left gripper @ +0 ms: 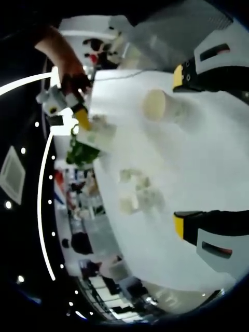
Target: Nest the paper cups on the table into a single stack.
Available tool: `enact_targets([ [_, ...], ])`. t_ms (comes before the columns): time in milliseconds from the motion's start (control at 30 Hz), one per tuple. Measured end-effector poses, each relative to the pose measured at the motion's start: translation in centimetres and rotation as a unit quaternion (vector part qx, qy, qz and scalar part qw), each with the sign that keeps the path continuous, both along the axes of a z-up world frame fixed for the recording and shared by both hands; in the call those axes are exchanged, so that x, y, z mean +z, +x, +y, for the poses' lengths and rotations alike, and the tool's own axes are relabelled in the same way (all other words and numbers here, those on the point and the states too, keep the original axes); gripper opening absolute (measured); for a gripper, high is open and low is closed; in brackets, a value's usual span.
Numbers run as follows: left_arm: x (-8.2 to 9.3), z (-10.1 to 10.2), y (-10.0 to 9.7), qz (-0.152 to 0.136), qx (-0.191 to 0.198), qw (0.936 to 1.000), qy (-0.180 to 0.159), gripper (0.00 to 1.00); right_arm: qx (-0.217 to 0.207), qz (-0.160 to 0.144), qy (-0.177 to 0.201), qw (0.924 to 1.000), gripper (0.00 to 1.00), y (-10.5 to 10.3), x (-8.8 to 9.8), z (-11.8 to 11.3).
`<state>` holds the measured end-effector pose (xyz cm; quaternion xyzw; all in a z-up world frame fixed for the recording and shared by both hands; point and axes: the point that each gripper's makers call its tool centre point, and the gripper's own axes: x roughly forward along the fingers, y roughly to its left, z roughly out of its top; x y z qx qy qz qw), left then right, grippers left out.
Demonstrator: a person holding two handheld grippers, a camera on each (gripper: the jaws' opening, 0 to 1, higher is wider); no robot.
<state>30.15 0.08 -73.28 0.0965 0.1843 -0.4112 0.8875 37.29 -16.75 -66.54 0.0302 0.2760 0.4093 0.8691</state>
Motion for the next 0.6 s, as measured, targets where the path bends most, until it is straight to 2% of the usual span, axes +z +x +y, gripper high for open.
enact_targets([
  [600,0.2,0.0,-0.1,-0.002,-0.005,1.0000,0.003,0.95,0.001,0.002,0.021,0.9998,0.34,-1.6,1.0,0.4],
])
